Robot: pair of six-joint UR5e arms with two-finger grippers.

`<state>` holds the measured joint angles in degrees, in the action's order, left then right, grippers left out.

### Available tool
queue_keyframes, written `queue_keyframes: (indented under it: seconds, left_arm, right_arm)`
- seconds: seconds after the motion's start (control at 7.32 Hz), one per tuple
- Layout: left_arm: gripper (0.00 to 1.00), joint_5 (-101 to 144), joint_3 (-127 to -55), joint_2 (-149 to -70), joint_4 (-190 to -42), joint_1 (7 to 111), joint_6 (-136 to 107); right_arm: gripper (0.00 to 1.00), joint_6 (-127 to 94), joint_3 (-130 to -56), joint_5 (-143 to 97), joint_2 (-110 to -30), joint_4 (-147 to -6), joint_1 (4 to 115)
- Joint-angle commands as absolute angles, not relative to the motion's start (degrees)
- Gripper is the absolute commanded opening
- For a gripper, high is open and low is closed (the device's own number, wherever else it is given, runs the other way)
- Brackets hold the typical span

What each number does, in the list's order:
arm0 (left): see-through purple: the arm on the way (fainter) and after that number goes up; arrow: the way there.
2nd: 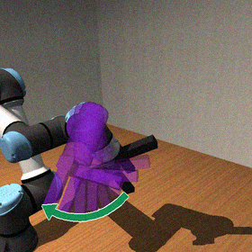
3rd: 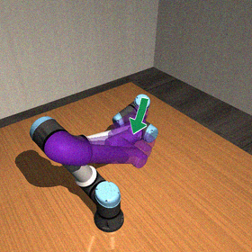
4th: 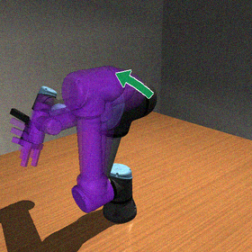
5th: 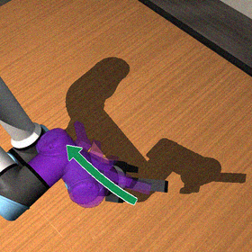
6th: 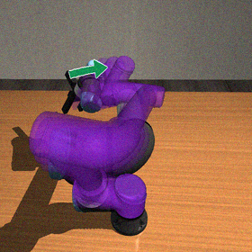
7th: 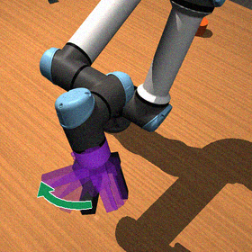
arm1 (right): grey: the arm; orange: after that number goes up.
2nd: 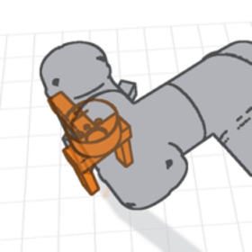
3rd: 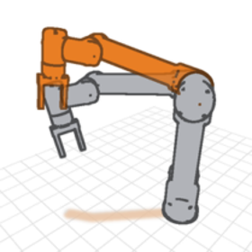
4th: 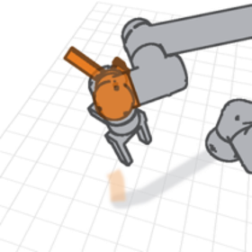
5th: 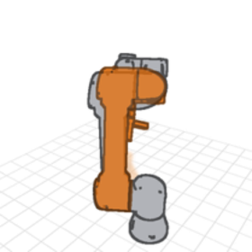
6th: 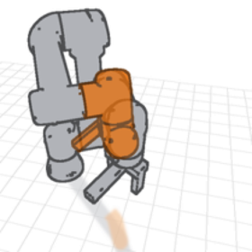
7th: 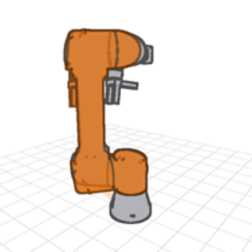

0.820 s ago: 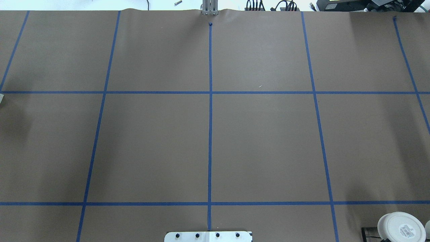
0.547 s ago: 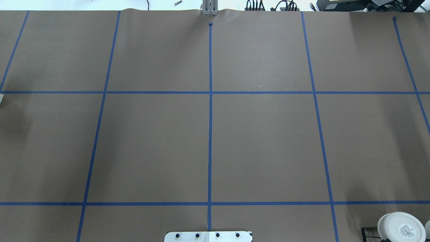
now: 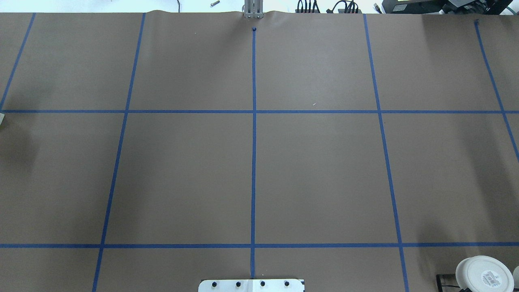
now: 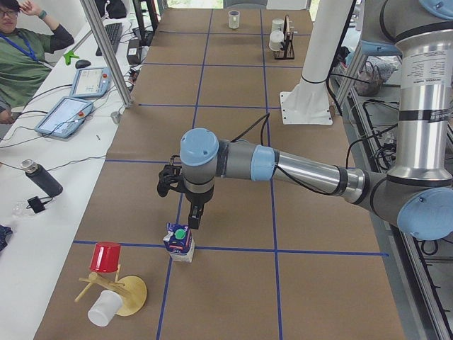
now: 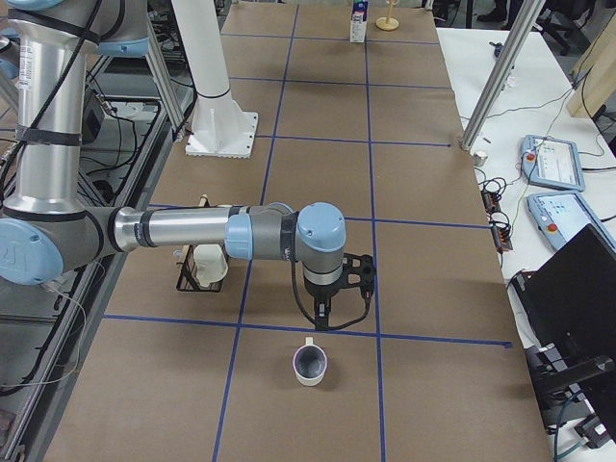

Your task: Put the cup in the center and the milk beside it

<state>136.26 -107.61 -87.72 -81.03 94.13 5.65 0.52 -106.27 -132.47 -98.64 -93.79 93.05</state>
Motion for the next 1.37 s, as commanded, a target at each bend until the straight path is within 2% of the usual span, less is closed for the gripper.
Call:
queue_keyframes:
  seconds: [0.0,0.14,0.41,0.68,0.82,1.09,1.23]
  left_arm:
    - [0.98,136.4,-109.2,-89.7,-81.4,94.2,5.6]
    - [0.99,136.2,-108.1,-92.2,-85.7,94.2,5.4]
    - [0.98,136.5,-105.7,-90.1,-96.6,94.2,5.2]
    - [0.98,136.5,-105.9,-89.8,-97.6,94.2,5.2]
    - [0.99,136.4,-106.0,-89.8,-97.7,94.2,5.3]
    - [0.99,136.4,-105.7,-89.7,-99.8,94.2,4.9]
    - [0.98,136.4,-105.8,-89.6,-99.9,94.2,4.9]
  right_arm:
    - [1.00,-0.1,-108.6,-132.5,-97.6,-93.7,93.0]
    - [1.00,-0.2,-108.7,-132.5,-97.0,-93.7,93.0]
    - [1.00,1.9,-109.8,-132.2,-97.9,-93.7,93.0]
    - [1.00,4.5,-108.6,-130.1,-97.8,-93.7,90.9]
    - [1.00,4.6,-106.0,-127.4,-97.8,-92.0,89.4]
    - [1.00,4.3,-92.7,-127.5,-97.7,-75.4,89.1]
    - [1.00,4.5,-88.8,-127.6,-97.6,-72.2,89.1]
